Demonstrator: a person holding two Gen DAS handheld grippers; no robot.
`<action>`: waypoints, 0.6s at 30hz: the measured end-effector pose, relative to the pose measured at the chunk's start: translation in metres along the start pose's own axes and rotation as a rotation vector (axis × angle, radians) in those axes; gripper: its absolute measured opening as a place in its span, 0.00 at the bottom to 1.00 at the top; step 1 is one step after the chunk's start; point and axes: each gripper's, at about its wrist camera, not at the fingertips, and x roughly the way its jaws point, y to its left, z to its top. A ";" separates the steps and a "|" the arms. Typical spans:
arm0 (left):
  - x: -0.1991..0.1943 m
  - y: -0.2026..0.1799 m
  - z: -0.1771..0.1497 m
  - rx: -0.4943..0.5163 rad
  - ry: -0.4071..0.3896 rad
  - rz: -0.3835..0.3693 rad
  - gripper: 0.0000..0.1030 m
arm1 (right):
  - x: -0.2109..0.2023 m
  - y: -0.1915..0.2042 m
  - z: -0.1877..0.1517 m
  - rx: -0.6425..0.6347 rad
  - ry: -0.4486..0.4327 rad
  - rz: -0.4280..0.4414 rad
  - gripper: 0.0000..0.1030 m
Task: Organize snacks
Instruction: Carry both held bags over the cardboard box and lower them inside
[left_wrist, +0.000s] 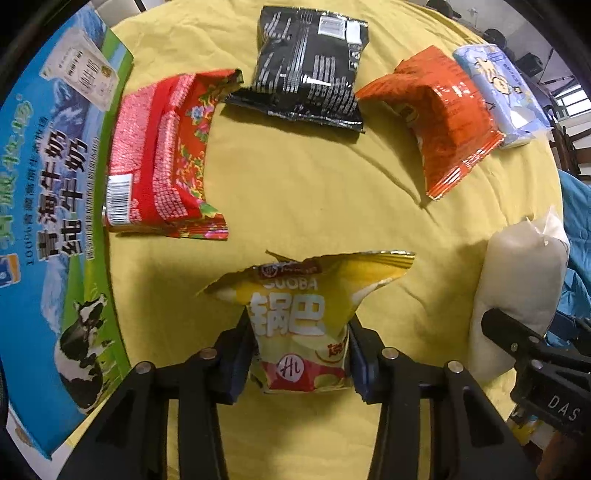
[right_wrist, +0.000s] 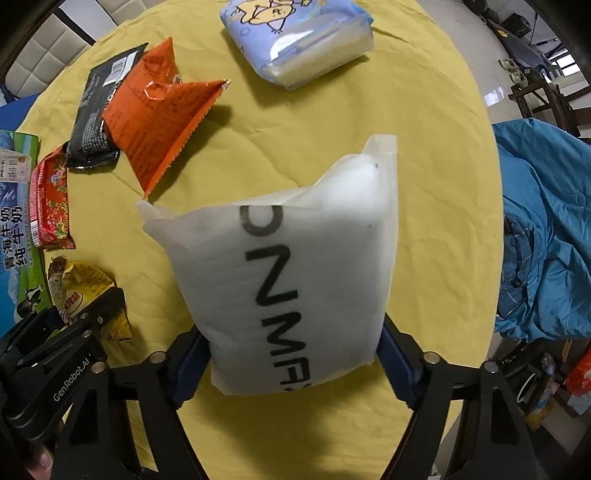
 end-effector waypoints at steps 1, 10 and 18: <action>-0.005 0.000 -0.003 0.003 -0.010 -0.001 0.40 | -0.004 -0.001 -0.004 0.006 -0.008 0.005 0.77; -0.070 -0.002 -0.029 0.030 -0.105 -0.023 0.39 | -0.043 0.005 0.005 0.027 -0.059 0.036 0.73; -0.153 0.022 -0.052 0.052 -0.217 -0.071 0.39 | -0.116 0.023 -0.025 0.015 -0.167 0.124 0.73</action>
